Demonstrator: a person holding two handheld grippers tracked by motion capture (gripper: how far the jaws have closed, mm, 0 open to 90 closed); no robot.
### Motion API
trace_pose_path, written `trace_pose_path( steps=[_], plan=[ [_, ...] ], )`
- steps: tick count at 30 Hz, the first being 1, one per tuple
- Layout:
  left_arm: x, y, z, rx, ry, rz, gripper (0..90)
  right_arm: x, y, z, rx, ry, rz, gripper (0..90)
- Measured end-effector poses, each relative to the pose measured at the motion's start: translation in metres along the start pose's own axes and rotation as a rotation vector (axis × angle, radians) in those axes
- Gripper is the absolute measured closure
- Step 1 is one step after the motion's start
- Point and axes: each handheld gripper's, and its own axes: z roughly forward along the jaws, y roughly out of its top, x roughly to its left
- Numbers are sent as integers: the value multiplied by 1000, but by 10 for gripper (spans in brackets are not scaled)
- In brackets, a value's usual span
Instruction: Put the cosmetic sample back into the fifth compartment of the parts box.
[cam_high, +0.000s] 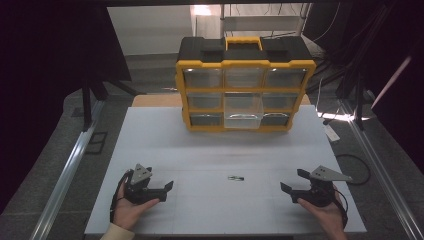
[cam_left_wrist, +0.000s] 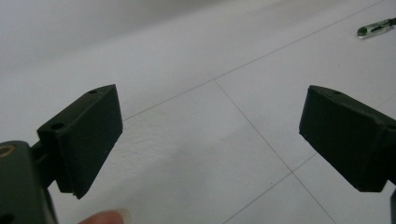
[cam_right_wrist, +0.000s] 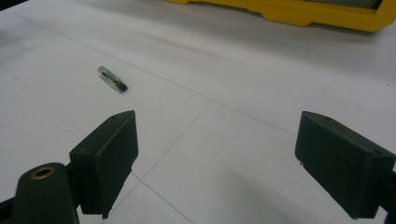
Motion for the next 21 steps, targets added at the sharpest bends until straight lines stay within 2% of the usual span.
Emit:
trace_pose_path(
  steps=[5,10,16,21],
  plan=[
    [-4,1,0,-22,-7,12,63,2,-2,-2,5,-6,-3,139],
    [-6,0,-1,-21,-9,22,64,-2,0,-4,-8,-15,23,140],
    [-8,1,1,-25,-16,18,65,-4,-2,-3,6,-24,21,140],
    [-9,-1,2,-14,-25,33,67,-7,1,-2,-2,-21,37,143]
  ],
)
